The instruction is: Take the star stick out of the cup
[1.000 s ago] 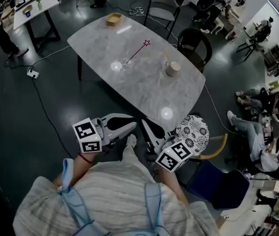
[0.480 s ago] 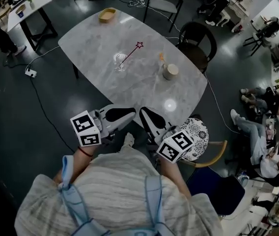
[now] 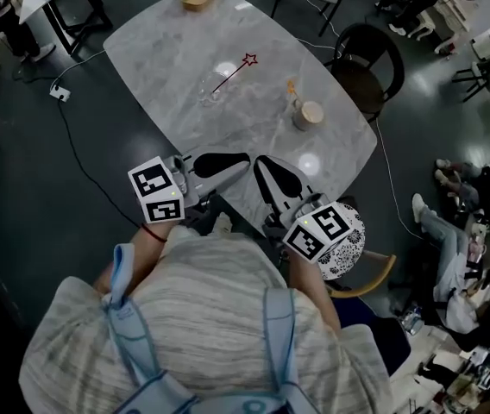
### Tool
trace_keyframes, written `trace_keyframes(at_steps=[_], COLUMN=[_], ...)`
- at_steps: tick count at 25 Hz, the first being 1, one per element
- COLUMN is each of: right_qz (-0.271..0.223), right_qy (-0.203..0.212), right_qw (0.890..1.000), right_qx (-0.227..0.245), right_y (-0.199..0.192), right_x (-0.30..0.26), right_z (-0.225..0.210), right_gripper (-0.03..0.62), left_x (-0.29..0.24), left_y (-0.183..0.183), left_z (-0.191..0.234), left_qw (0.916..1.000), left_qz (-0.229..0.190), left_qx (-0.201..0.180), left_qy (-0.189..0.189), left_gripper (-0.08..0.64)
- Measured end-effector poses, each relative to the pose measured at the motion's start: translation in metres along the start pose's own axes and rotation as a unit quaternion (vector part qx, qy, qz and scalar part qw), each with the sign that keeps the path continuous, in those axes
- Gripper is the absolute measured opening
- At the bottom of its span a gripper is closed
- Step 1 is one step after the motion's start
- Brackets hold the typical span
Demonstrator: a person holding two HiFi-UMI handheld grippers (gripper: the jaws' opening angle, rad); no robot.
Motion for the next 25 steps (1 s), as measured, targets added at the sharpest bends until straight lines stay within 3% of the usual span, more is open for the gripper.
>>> trace_keyframes(at_steps=[17, 25], right_qz=[0.028, 0.072], right_qy=[-0.045, -0.038], right_qw=[0.998, 0.997], right_qx=[-0.027, -0.004], right_y=[-0.019, -0.034], right_x=[-0.005, -0.024], right_z=[-0.044, -0.065], right_gripper=[0.011, 0.011], left_x=[-0.023, -0.016], left_y=[-0.022, -0.029], left_z=[0.041, 0.069], left_qw=[0.9991, 0.9979], left_qz=[0.019, 0.050], left_qx=[0.038, 0.039], left_qy=[-0.007, -0.014], left_gripper=[0.017, 0.017])
Point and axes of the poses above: the fingertips, and each gripper's own axes: x backward along the fingers, z to its left, y out of its top, the point moved 9 cm from there along x, backward along the fingers, and after that the axes turned 9 degrees about -z, right-handed, at the moved point
